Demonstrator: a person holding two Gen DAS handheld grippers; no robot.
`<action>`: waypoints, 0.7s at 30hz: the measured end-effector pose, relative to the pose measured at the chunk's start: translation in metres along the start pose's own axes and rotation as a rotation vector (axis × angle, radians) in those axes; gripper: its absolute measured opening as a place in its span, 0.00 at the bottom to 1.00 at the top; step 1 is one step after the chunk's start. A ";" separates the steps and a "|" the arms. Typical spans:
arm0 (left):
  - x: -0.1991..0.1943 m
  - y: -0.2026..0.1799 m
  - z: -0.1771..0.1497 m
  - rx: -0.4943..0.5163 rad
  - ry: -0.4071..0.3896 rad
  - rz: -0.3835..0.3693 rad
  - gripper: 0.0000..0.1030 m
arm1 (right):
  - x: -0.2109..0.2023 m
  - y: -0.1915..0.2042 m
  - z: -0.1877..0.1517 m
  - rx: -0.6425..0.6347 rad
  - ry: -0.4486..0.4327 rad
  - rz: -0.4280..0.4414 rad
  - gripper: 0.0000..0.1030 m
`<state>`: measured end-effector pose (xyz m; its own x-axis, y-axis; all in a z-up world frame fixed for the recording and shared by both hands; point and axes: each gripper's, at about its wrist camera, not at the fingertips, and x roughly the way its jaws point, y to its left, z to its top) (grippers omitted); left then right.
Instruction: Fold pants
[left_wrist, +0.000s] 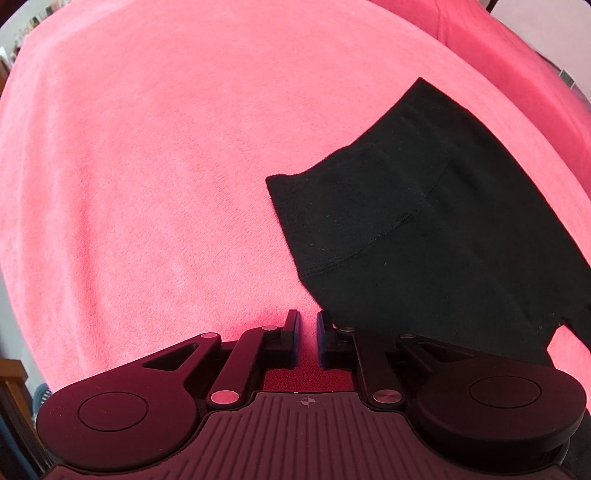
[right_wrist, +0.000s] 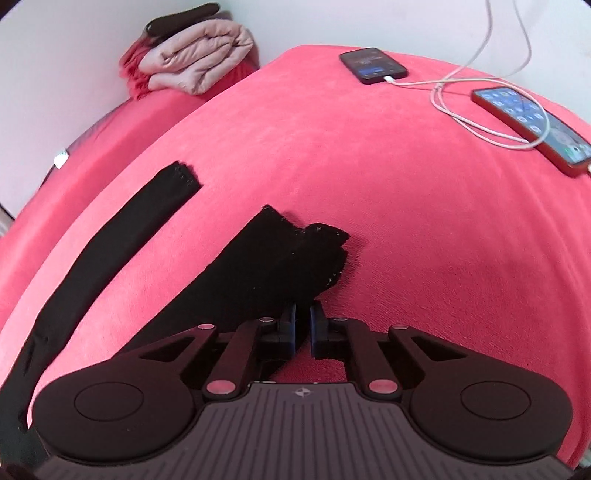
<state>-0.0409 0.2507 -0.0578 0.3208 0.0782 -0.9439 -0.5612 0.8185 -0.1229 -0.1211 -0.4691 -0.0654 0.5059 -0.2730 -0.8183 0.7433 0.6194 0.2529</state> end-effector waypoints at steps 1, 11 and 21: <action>-0.001 0.002 -0.001 -0.001 0.002 -0.002 0.61 | -0.001 -0.002 0.002 0.011 0.005 0.009 0.15; -0.001 0.000 0.005 -0.004 0.005 -0.009 0.82 | -0.013 0.026 0.037 -0.002 -0.102 0.085 0.55; -0.019 -0.003 0.005 0.010 -0.016 0.043 0.93 | 0.090 0.101 0.067 0.106 0.044 0.227 0.55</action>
<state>-0.0412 0.2499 -0.0380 0.3092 0.1223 -0.9431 -0.5672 0.8197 -0.0796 0.0288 -0.4804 -0.0793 0.6469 -0.1019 -0.7557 0.6560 0.5795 0.4835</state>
